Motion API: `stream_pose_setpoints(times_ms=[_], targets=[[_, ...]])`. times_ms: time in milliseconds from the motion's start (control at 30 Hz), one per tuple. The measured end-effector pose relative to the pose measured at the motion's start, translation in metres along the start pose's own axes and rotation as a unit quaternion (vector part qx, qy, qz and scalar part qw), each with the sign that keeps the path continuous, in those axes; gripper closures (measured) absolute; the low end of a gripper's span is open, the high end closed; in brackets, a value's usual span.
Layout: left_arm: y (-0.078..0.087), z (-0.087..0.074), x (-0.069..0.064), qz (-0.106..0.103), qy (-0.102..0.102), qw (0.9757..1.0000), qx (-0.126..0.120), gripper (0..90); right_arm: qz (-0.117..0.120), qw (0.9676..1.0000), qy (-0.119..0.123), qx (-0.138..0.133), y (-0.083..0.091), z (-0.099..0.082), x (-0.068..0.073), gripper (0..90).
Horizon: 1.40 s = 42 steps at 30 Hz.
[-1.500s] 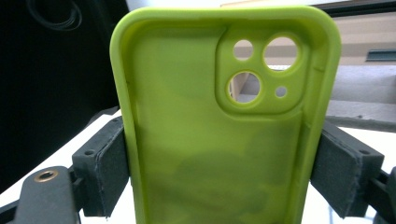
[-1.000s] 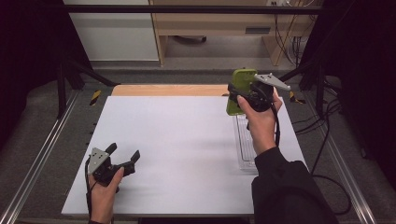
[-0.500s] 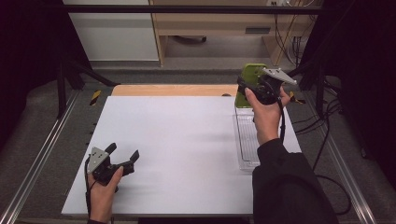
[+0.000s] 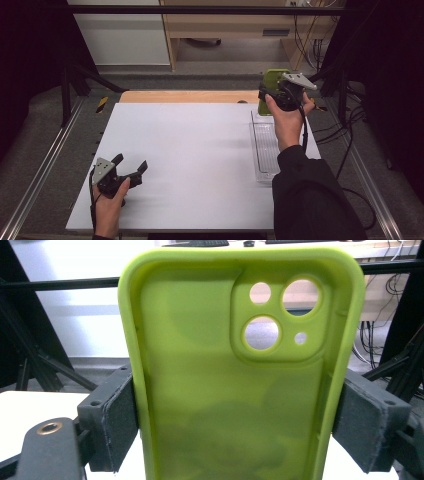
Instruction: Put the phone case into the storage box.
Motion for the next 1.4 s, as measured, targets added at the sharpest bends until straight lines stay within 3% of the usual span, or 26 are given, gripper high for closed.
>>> stream_pose_setpoints(times_ms=[767,1400], targets=[[-0.004,0.000,0.000,-0.008,-0.003,0.9999,0.008,1.8,-0.019,0.9995,-0.008,0.023,-0.023,-0.016,-0.008,16.4],[-0.005,-0.001,-0.001,-0.012,-0.005,0.9998,0.012,1.8,-0.031,0.9985,0.003,0.045,-0.039,-0.035,-0.011,16.4]])
Point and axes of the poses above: each handheld gripper's, and its own axes: y roughly backward along the jaws, z roughly out of its top, x roughly to its left, the point moved 3 cm from there along -y, roughly forward along the jaws, and after that the axes turned 15 degrees about -z, right-handed, at the moved point
